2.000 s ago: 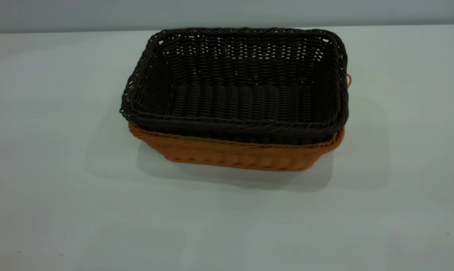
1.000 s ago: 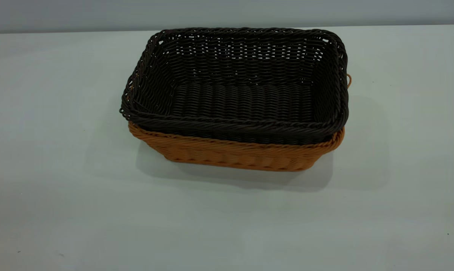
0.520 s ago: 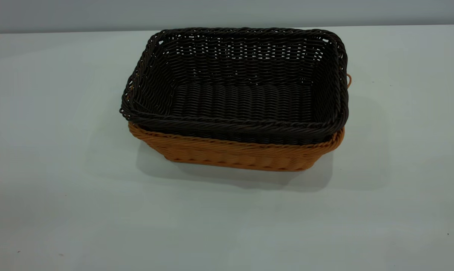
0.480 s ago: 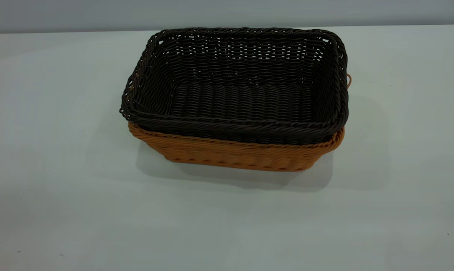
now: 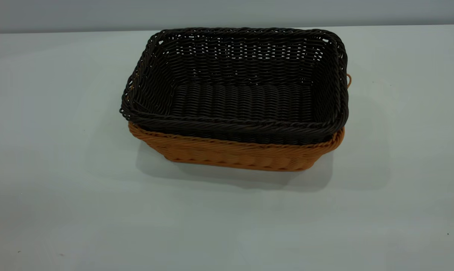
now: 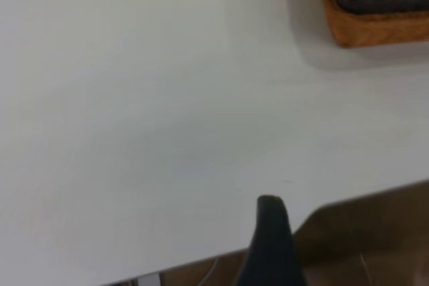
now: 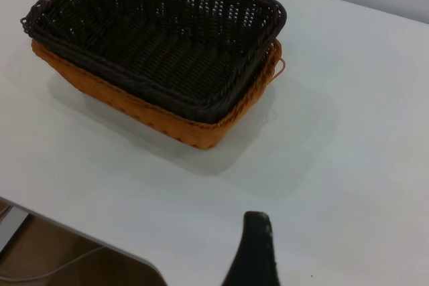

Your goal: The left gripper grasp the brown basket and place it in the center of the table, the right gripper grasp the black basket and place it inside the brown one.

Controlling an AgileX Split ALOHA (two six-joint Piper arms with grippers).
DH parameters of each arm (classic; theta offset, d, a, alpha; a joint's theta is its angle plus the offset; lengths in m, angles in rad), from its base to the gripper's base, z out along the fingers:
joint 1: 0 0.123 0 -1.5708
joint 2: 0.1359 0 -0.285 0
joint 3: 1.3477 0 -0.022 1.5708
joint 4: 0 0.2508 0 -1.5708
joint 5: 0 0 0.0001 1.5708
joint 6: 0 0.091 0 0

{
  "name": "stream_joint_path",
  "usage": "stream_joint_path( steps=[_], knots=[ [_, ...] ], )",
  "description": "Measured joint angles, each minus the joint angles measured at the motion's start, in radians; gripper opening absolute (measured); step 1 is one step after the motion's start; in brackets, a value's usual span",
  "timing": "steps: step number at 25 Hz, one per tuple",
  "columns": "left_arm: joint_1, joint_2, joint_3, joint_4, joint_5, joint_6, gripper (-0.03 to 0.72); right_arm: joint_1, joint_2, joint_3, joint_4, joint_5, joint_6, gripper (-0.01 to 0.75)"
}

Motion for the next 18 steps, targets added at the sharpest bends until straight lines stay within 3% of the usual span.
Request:
stream_joint_path(
  steps=[5,18],
  knots=[
    [0.084,-0.022,0.000,0.016,0.000,-0.018,0.527,0.000,0.000,0.000,0.000,0.000,0.000,0.553],
    [0.087,-0.067,0.000,0.068,0.000,-0.100,0.527,0.000,0.000,0.000,0.000,-0.001,0.000,0.553]
  ],
)
